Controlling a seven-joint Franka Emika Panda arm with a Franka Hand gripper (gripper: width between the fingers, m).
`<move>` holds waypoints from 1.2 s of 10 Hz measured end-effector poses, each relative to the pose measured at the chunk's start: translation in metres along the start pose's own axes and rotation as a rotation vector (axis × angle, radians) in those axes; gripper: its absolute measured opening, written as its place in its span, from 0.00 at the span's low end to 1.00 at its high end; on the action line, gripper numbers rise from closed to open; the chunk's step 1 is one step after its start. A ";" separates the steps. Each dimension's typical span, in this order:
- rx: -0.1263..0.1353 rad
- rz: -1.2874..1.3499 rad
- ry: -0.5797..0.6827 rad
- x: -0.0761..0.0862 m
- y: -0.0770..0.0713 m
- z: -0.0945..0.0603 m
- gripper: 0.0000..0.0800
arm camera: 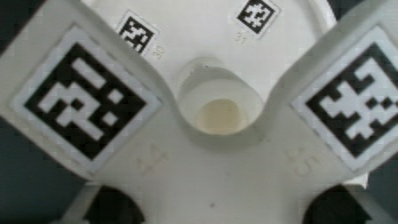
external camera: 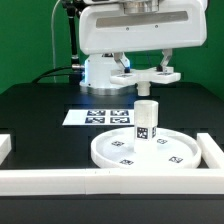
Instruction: Assemble round table
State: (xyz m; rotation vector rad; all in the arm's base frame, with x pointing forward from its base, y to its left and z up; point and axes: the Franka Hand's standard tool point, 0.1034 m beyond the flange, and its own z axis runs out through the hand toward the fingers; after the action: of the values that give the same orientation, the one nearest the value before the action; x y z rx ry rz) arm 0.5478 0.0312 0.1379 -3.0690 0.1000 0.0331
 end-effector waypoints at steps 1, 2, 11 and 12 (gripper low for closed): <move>-0.001 -0.002 0.001 -0.001 -0.003 0.004 0.56; -0.001 -0.003 -0.001 -0.002 -0.004 0.006 0.56; -0.012 -0.021 -0.014 -0.007 0.001 0.028 0.56; -0.012 -0.023 -0.011 -0.006 0.001 0.028 0.56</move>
Offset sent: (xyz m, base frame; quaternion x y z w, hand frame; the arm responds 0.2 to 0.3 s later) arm -0.0065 -0.0003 -0.0075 -0.0095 0.0102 -0.0100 0.9999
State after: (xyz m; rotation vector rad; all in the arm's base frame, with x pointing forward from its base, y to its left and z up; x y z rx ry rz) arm 0.5409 0.0327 0.1101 -3.0809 0.0638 0.0492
